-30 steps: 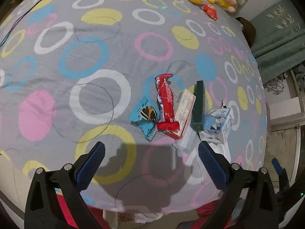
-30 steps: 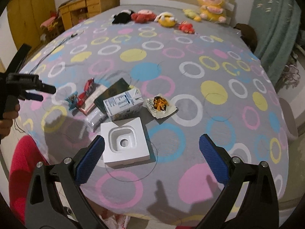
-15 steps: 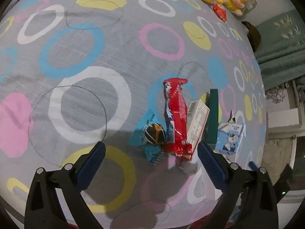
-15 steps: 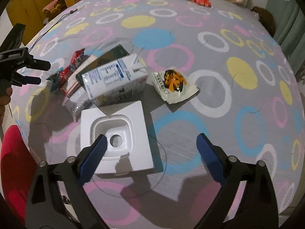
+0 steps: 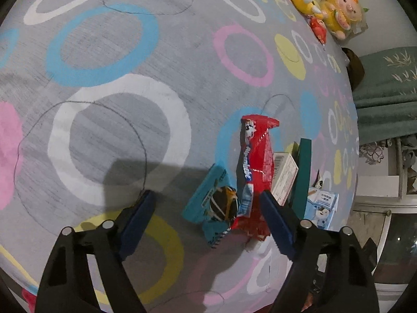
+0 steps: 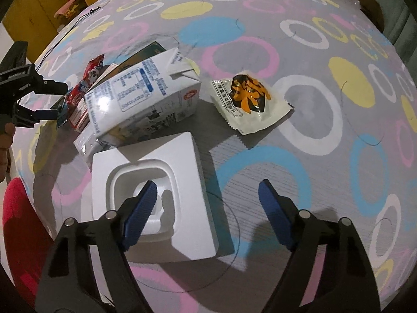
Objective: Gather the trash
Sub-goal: 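Lower left tool onto blue snack packet while right tool grips white plastic tray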
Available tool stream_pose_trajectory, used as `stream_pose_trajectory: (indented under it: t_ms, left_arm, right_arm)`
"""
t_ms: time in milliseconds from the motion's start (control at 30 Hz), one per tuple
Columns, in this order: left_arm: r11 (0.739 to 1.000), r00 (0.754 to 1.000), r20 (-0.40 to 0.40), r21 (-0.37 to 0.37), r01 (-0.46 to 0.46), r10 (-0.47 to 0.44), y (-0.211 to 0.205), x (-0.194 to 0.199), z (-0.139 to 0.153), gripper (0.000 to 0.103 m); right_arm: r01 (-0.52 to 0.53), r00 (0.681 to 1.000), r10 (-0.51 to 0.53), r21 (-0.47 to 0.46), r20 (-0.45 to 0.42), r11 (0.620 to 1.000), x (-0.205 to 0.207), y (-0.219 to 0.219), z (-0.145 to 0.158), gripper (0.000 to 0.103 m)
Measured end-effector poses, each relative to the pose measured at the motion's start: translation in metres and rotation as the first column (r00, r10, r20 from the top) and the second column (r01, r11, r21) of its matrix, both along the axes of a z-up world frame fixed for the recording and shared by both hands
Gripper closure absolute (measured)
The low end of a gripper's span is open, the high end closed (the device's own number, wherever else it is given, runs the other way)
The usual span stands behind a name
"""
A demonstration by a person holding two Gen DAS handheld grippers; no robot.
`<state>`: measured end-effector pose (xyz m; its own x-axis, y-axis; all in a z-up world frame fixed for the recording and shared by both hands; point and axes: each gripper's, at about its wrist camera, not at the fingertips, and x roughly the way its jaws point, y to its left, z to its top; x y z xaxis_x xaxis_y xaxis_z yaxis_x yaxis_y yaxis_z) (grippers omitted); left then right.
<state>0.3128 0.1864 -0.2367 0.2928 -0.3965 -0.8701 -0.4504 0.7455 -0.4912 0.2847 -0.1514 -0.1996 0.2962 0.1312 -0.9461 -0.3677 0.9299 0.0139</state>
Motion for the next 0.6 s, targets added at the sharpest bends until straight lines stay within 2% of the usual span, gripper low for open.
stream_pose_trajectory:
  t_ms: [133, 367, 500, 600]
  left_arm:
    - [1.0, 1.0, 0.001, 0.022, 0.008, -0.008, -0.005, 0.004, 0.0, 0.033]
    - [1.0, 1.0, -0.012, 0.013, -0.008, 0.008, -0.009, 0.008, 0.0, 0.035]
    - [1.0, 1.0, -0.011, -0.013, -0.001, 0.001, -0.011, 0.004, -0.002, 0.04]
    - [1.0, 1.0, -0.007, -0.006, -0.002, 0.002, -0.013, 0.004, -0.002, 0.042]
  right_arm:
    - [-0.01, 1.0, 0.01, -0.001, -0.015, 1.0, 0.001, 0.001, -0.006, 0.033]
    - [-0.005, 1.0, 0.005, 0.022, -0.03, 1.0, 0.003, 0.001, -0.01, 0.034]
    - [-0.003, 0.999, 0.004, 0.031, -0.035, 1.0, 0.004, -0.001, -0.01, 0.034]
    - [0.001, 0.999, 0.0, 0.038, -0.037, 0.999, 0.005, -0.003, -0.01, 0.034]
